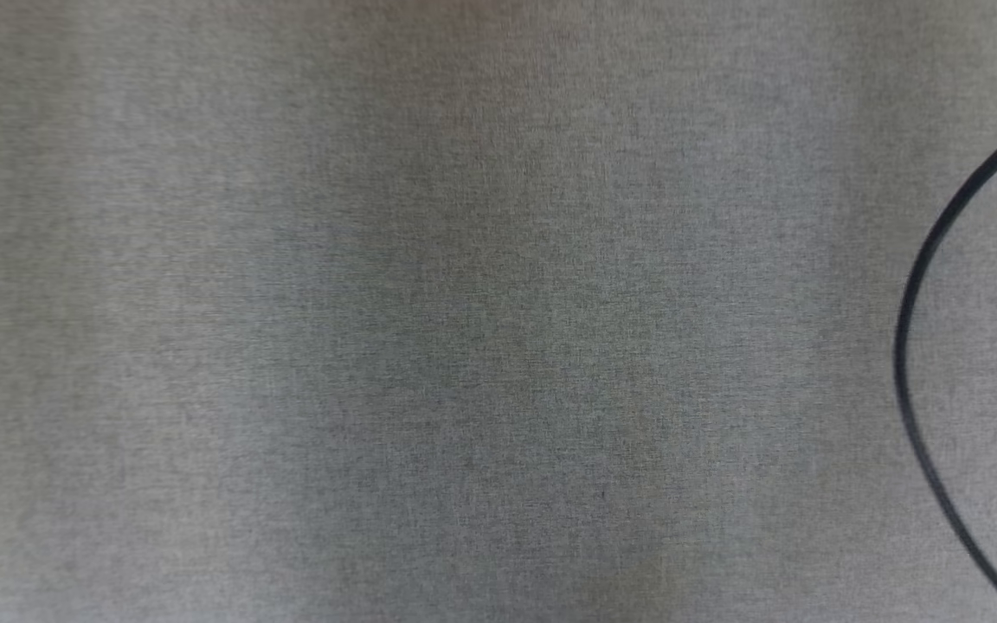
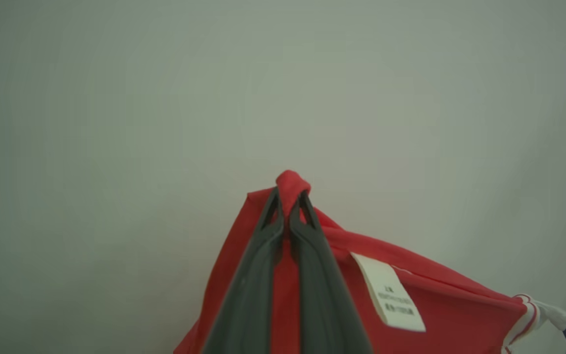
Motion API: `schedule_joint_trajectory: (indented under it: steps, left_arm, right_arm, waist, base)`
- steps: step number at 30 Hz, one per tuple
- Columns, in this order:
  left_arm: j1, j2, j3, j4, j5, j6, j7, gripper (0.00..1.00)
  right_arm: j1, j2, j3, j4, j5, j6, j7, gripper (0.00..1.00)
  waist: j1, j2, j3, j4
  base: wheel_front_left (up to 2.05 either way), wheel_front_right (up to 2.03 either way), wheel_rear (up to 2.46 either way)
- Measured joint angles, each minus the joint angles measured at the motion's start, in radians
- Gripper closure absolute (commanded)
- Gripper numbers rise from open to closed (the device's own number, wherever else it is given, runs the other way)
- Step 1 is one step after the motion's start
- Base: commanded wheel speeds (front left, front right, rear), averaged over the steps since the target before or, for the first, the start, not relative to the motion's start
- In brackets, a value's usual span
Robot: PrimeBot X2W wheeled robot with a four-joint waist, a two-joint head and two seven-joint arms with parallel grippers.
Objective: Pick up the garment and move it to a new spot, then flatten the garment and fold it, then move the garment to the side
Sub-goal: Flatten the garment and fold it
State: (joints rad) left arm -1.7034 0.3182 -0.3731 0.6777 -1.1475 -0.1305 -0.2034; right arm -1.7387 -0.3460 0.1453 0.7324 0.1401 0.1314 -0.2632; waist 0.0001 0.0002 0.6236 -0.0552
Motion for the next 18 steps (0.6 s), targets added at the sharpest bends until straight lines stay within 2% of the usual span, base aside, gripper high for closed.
schedule_joint_trajectory:
  steps: [5, 6, 10, 14, 18]
  left_arm:
    - [0.122, 0.029, -0.062, -0.027, -0.06, 0.0, -0.018, 1.0]
    - [0.191, 0.048, -0.089, -0.044, -0.073, 0.0, -0.029, 1.0]
    - [0.343, 0.065, -0.114, -0.096, -0.136, 0.0, -0.049, 1.0]
    - [0.501, 0.086, -0.149, -0.152, -0.145, 0.0, -0.054, 1.0]
    - [0.671, 0.075, -0.113, -0.177, -0.157, 0.0, -0.057, 1.0]
  right_arm:
    - [0.115, -0.007, 0.093, 0.012, 0.119, 0.0, 0.0, 1.0]
    - [0.188, -0.019, 0.15, -0.006, 0.188, 0.0, 0.0, 1.0]
    - [0.354, -0.058, 0.266, -0.058, 0.335, 0.0, 0.0, 1.0]
    - [0.531, -0.121, 0.373, -0.133, 0.479, 0.0, 0.0, 1.0]
    - [0.726, -0.166, 0.461, -0.185, 0.609, 0.0, 0.004, 1.0]
  waist:
    - [0.0001, 0.0, 0.004, -0.012]
    - [0.0, -0.0001, -0.009, -0.016]
    - [0.0, 0.0, -0.048, -0.019]
    - [-0.0003, -0.0003, -0.094, -0.02]
    - [-0.0003, -0.0003, -0.146, -0.021]
  base:
    - [0.0, 0.0, 0.0]
    - [0.0, 0.0, 0.0]
    - [0.0, 0.0, 0.0]
    - [0.0, 0.0, 0.0]
    - [0.0, 0.0, 0.0]
